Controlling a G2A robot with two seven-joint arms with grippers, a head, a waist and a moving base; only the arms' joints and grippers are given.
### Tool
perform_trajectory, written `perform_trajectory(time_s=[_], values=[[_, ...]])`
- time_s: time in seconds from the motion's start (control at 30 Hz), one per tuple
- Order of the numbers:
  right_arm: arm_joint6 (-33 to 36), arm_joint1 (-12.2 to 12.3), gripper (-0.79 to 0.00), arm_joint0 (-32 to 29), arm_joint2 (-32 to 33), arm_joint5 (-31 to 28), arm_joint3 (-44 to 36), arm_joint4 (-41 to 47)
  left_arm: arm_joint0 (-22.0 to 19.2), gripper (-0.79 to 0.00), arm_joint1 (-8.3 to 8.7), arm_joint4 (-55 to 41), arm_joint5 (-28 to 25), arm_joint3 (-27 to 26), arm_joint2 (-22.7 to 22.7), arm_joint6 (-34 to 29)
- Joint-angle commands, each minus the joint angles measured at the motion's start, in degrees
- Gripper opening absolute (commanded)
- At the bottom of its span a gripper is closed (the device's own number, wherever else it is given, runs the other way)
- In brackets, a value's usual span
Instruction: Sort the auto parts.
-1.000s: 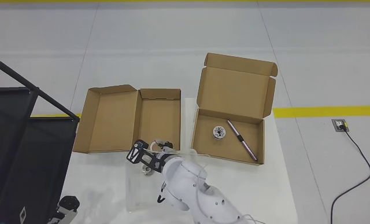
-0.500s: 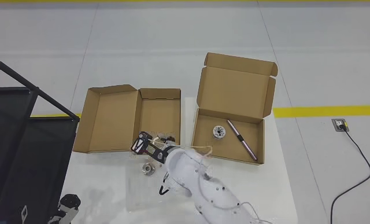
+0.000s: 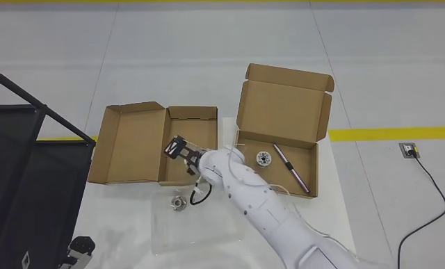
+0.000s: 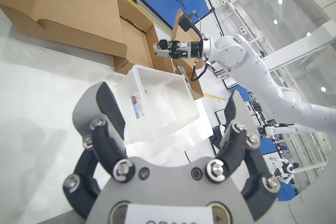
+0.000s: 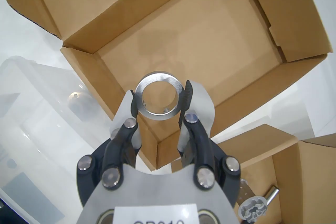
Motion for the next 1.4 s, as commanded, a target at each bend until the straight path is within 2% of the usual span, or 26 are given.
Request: perform_trajectory(time_s=[0.0, 0.2, 0.43, 0.47, 0.5, 0.53, 0.57, 0.63, 0.67, 0.83, 1.13, 1.17, 1.2, 1.23, 1.37], values=[[-0.75, -0.82, -0.785, 1.48, -0.36, 0.67, 3.94, 0.81, 0.03, 0.000, -0.11, 0.08, -0.08, -0.11, -0.04, 0.02], [-2.71, -3.38, -0.785, 4.83, -1.41, 0.06, 12.69, 3.14, 0.05, 0.000, -0.48, 0.46, -0.30, -0.27, -0.30, 0.01], [-3.47, -5.25, -0.770, 6.89, -1.95, -0.36, 18.33, 4.31, 0.15, 0.000, -0.84, 0.50, -0.34, -0.34, -0.63, -0.04], [-3.58, -5.47, -0.579, 7.09, -1.97, -0.47, 18.86, 4.49, 0.16, 0.000, -0.88, 0.41, -0.34, -0.33, -0.66, -0.06], [-3.70, -5.66, -0.425, 7.28, -1.99, -0.56, 19.37, 4.63, 0.16, 0.000, -0.93, 0.34, -0.34, -0.33, -0.70, -0.13], [-3.90, -5.88, -0.397, 7.52, -2.04, -0.63, 19.93, 4.73, 0.14, 0.000, -0.98, 0.28, -0.34, -0.31, -0.78, -0.26], [-3.98, -5.99, -0.299, 7.61, -2.05, -0.66, 20.19, 4.78, 0.13, 0.000, -1.00, 0.20, -0.34, -0.30, -0.80, -0.31], [-4.17, -6.26, -0.154, 7.89, -2.09, -0.72, 20.83, 4.91, 0.10, 0.000, -1.08, 0.03, -0.34, -0.30, -0.84, -0.49], [-4.28, -6.38, -0.135, 8.01, -2.12, -0.74, 21.10, 4.94, 0.08, 0.000, -1.12, -0.02, -0.34, -0.30, -0.88, -0.60], [-4.91, -6.79, -0.086, 8.49, -2.10, -0.87, 22.18, 5.17, -0.14, 0.000, -1.29, -0.24, -0.33, -0.17, -1.01, -1.13], [-9.99, -6.73, -0.074, 8.98, -2.13, -2.79, 21.79, 4.62, -0.96, 0.000, -1.54, -1.22, -0.04, 0.37, -0.98, -2.16], [-11.20, -6.64, -0.086, 8.92, -2.23, -3.45, 21.47, 4.28, -1.00, 0.000, -1.55, -1.60, 0.08, 0.37, -1.03, -2.37], [-12.28, -6.58, -0.197, 8.74, -2.44, -4.39, 20.96, 3.79, -1.06, 0.000, -1.56, -2.09, 0.22, 0.36, -1.06, -2.54], [-13.39, -6.50, -0.249, 8.54, -2.69, -5.32, 20.40, 3.19, -1.12, 0.000, -1.57, -2.65, 0.45, 0.37, -1.13, -2.66], [-16.88, -6.13, -0.151, 7.05, -3.97, -7.81, 17.77, 0.15, -1.11, 0.000, -1.57, -4.84, 0.62, 0.67, -1.67, -3.41]])
